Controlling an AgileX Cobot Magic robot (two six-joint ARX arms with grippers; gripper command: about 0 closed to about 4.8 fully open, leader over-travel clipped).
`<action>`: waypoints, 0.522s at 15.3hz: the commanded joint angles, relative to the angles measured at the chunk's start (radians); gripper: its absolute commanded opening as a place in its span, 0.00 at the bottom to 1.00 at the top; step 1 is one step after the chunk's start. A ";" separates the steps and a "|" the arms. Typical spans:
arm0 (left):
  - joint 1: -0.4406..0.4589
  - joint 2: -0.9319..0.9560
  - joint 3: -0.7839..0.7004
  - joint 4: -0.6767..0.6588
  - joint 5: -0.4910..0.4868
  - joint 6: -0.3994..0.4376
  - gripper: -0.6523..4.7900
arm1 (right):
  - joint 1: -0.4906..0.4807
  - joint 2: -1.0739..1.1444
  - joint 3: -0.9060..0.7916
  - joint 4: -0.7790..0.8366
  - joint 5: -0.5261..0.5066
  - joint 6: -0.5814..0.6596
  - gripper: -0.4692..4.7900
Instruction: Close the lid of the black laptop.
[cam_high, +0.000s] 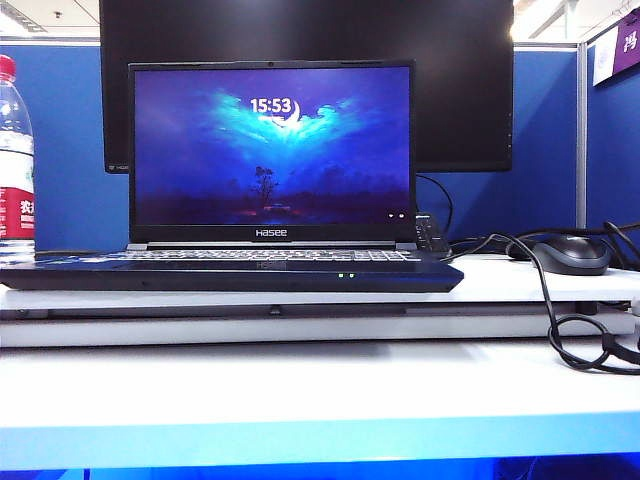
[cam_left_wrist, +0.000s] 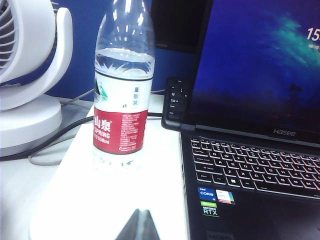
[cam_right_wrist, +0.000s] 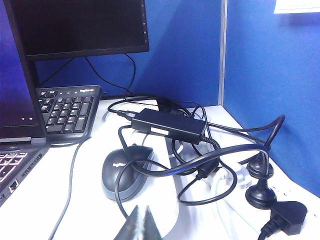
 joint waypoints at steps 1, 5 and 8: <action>0.000 -0.002 0.000 0.011 0.000 -0.002 0.11 | 0.000 -0.002 -0.007 0.018 -0.024 0.001 0.09; -0.001 -0.002 0.000 0.012 0.045 -0.113 0.11 | 0.000 -0.002 -0.008 0.048 -0.226 0.079 0.09; -0.002 -0.002 0.000 0.026 0.222 -0.700 0.11 | 0.008 -0.002 -0.002 0.235 -0.321 0.333 0.09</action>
